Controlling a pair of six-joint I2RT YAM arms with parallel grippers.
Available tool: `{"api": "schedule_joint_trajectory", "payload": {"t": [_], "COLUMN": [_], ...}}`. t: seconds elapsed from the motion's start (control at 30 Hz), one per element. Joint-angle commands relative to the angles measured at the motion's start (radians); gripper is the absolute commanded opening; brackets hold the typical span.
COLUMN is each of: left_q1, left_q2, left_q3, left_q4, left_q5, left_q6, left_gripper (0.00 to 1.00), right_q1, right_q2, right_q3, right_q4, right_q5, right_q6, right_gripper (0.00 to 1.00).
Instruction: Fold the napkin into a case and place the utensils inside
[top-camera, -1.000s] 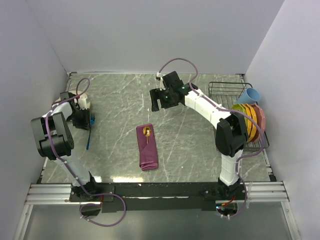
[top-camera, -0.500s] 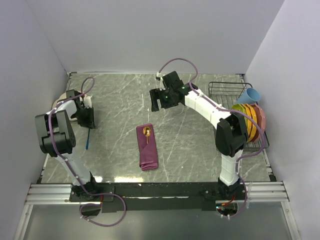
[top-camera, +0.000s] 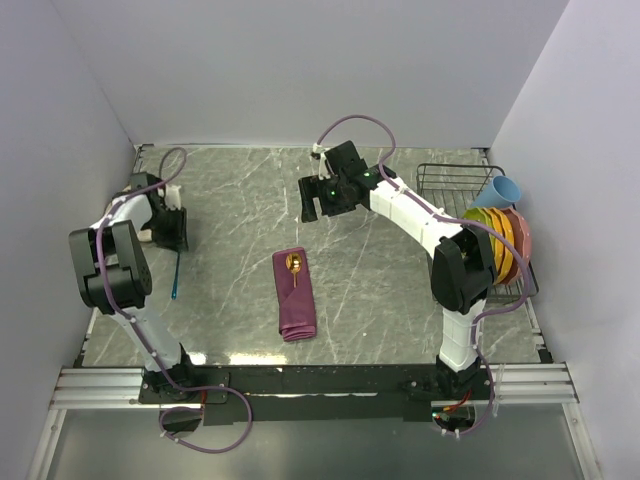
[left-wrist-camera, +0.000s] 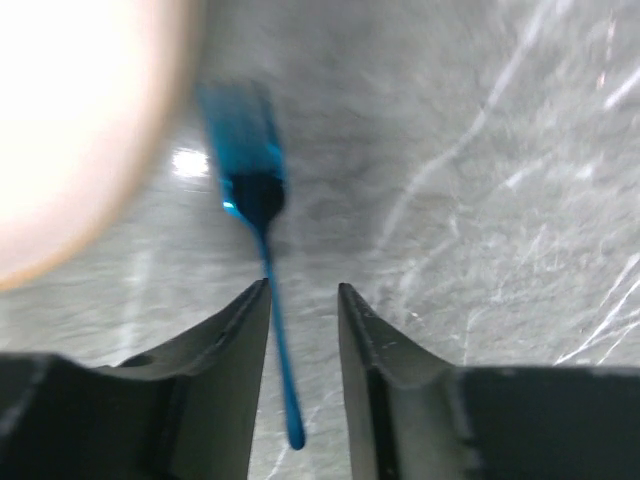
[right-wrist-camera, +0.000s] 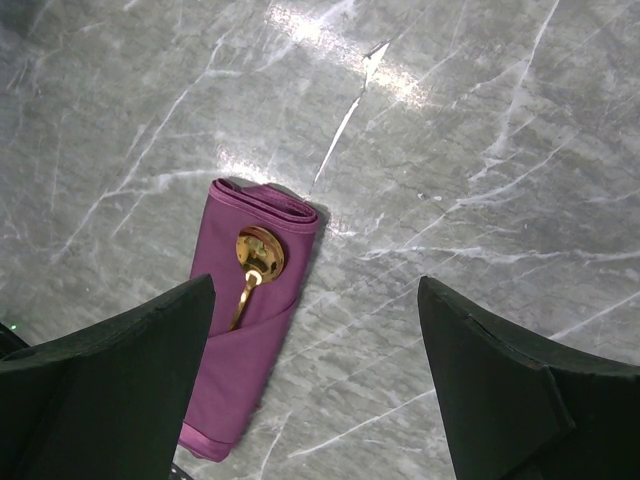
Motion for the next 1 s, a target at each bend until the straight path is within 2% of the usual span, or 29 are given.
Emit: {"api": "schedule_joint_trajectory", "payload": {"t": [0.0, 0.47, 0.57, 0.6, 0.63, 0.67, 0.8, 0.83, 0.87, 0.97], "left_q1": [0.045, 0.028, 0.025, 0.020, 0.010, 0.002, -0.058, -0.087, -0.104, -0.187], "left_q2": [-0.046, 0.040, 0.062, 0.062, 0.056, 0.047, -0.051, -0.070, -0.091, -0.153], "left_q3": [0.072, -0.033, -0.034, -0.025, -0.014, -0.002, 0.137, 0.157, 0.173, 0.213], "left_q4": [-0.026, 0.030, 0.014, 0.005, -0.003, -0.010, -0.032, -0.006, 0.014, 0.058], "left_q5": [-0.002, 0.014, 0.016, 0.023, 0.032, 0.062, 0.148, 0.151, 0.153, 0.118], "left_q6": [0.010, 0.056, 0.047, 0.044, 0.029, 0.013, -0.153, -0.272, -0.324, -0.494], "left_gripper": [0.41, 0.35, 0.24, 0.07, 0.01, 0.01, 0.01, 0.01, 0.01, 0.01], "right_q1": [-0.007, -0.007, -0.009, -0.007, -0.007, -0.009, -0.007, -0.007, -0.006, 0.017], "right_q2": [-0.010, 0.003, 0.004, 0.004, 0.004, 0.003, 0.006, 0.007, 0.007, 0.016], "right_q3": [0.028, 0.028, 0.028, 0.028, 0.029, 0.029, 0.031, 0.040, 0.039, 0.039], "right_q4": [0.011, 0.012, 0.017, 0.018, 0.023, 0.028, 0.077, 0.104, 0.132, 0.248], "right_q5": [-0.007, -0.019, -0.019, -0.024, -0.027, -0.030, -0.164, -0.250, -0.316, -0.424], "right_q6": [0.009, 0.009, 0.015, 0.016, 0.019, 0.021, 0.048, 0.074, 0.094, 0.209], "right_gripper": [0.91, 0.92, 0.92, 0.91, 0.91, 0.90, 0.86, 0.84, 0.80, 0.75]}}
